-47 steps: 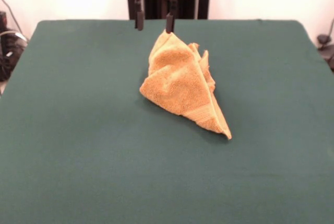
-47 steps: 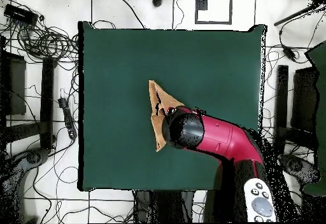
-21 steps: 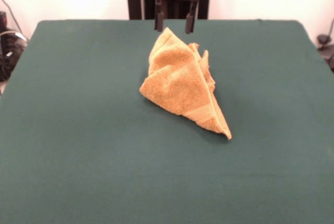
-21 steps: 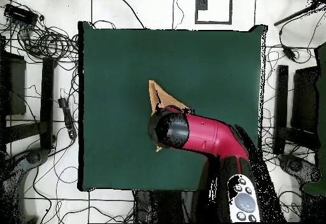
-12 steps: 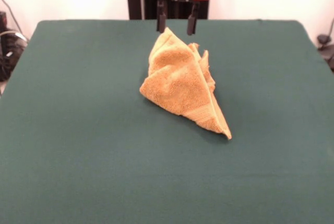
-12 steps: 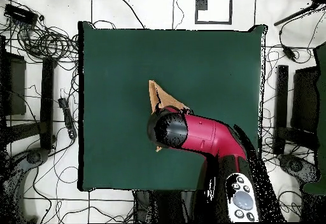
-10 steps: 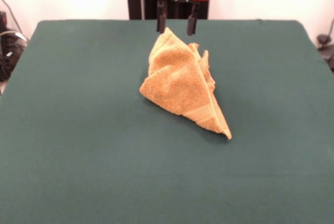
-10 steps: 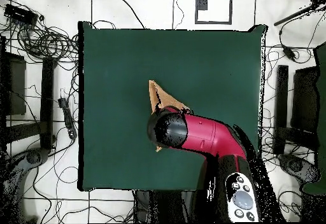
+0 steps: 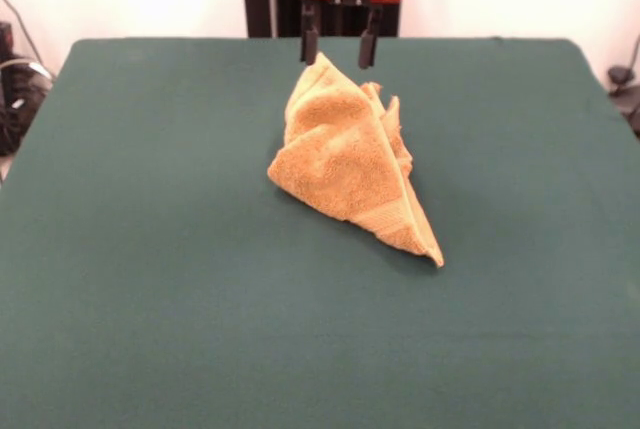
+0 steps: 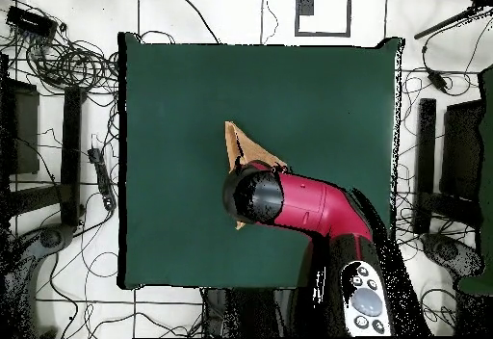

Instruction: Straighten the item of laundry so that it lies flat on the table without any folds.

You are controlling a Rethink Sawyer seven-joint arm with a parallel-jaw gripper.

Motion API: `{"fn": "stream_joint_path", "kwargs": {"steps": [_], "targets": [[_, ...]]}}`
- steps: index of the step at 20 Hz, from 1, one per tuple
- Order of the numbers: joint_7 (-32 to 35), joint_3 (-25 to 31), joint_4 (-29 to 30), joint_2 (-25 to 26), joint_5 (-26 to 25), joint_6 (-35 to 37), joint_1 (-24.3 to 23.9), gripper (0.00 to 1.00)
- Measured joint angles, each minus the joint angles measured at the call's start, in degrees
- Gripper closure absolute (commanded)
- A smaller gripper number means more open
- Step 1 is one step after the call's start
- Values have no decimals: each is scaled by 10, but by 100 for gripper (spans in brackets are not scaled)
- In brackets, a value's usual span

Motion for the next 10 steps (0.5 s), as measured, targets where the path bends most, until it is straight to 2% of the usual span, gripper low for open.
{"fn": "stream_joint_path", "kwargs": {"steps": [10], "targets": [[0,0,4,6,0,-17,0,0]]}}
